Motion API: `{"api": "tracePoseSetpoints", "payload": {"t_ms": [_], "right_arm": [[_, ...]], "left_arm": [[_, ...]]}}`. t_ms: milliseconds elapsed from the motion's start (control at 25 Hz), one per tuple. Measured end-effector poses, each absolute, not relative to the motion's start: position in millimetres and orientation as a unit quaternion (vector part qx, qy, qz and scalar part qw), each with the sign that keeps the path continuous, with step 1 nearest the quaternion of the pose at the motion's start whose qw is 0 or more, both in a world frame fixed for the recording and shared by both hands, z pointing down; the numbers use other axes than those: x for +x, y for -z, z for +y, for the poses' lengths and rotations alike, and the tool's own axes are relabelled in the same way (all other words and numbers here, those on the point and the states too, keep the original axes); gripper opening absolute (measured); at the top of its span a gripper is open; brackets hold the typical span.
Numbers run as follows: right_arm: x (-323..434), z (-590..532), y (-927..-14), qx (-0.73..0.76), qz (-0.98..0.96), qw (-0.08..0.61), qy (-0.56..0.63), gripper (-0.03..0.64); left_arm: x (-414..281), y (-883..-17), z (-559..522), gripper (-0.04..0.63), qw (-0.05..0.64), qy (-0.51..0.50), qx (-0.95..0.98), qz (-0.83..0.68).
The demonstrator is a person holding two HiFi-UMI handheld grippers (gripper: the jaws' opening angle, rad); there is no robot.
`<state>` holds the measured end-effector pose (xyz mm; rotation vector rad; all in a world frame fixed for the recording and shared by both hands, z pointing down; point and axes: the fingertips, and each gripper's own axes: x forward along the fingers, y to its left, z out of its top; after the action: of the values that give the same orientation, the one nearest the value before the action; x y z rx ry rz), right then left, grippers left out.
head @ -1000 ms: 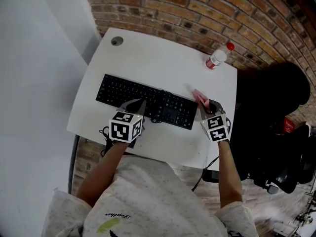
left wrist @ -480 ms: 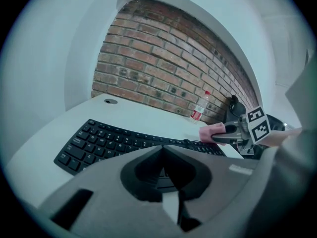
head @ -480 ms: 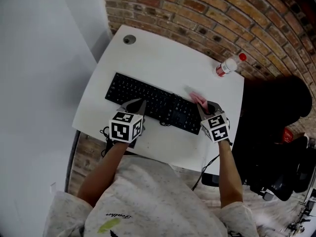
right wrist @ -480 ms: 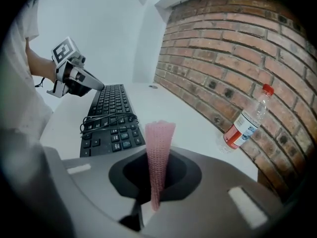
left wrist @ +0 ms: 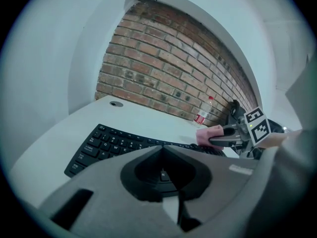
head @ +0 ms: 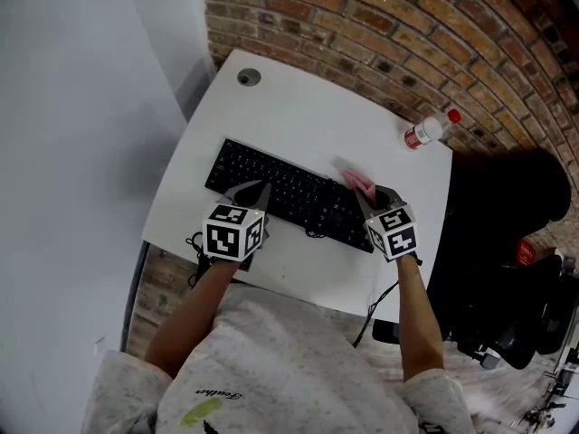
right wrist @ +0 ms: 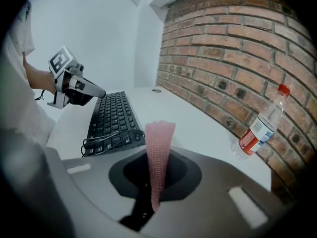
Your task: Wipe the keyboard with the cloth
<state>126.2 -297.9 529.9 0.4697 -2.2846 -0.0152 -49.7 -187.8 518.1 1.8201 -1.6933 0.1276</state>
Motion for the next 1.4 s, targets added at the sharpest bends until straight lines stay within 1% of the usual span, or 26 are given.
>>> {"api": "tracePoseSetpoints", "payload": {"t_ms": [400, 1400], "right_arm": [[87, -292, -523, 0.178, -0.907, 0.38, -0.024, 0.025], [-14, -262, -527, 0.114, -0.912, 0.394, -0.008, 0.025]], "left_arm": [[-76, -518, -179, -0.003, 0.32, -0.041, 0.69, -0.647], [-148, -519, -144, -0.004, 0.32, -0.028, 0.669, -0.67]]}}
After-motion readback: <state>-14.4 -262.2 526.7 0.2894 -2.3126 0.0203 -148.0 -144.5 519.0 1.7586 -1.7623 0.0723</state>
